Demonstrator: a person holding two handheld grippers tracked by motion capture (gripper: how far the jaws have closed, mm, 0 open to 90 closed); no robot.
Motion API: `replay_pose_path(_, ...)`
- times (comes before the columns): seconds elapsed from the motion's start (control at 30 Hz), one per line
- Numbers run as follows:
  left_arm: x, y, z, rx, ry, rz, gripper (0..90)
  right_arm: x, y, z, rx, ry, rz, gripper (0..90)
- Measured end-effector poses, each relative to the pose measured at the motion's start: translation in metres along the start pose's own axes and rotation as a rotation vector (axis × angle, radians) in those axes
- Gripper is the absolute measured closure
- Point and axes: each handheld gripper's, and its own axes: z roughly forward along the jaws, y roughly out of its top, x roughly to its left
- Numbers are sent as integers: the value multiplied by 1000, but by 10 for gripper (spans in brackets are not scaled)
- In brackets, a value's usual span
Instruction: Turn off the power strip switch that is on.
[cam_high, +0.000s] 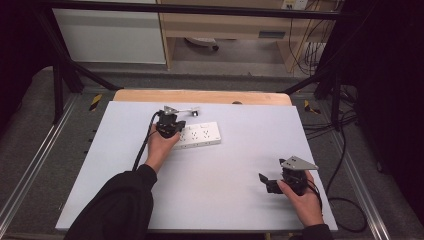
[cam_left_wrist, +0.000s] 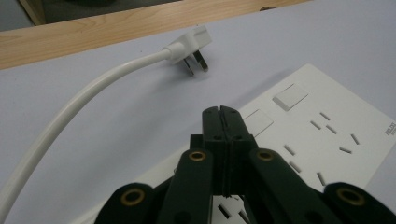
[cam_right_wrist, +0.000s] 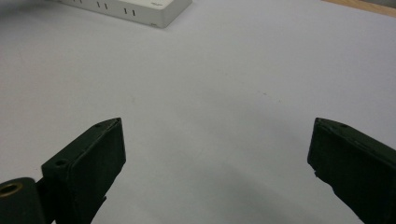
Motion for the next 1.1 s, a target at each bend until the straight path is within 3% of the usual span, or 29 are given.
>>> replay_pose_path(1.1, 1, -4, 8, 9, 9, 4, 900, -1, 0, 0, 1, -1, -2, 47)
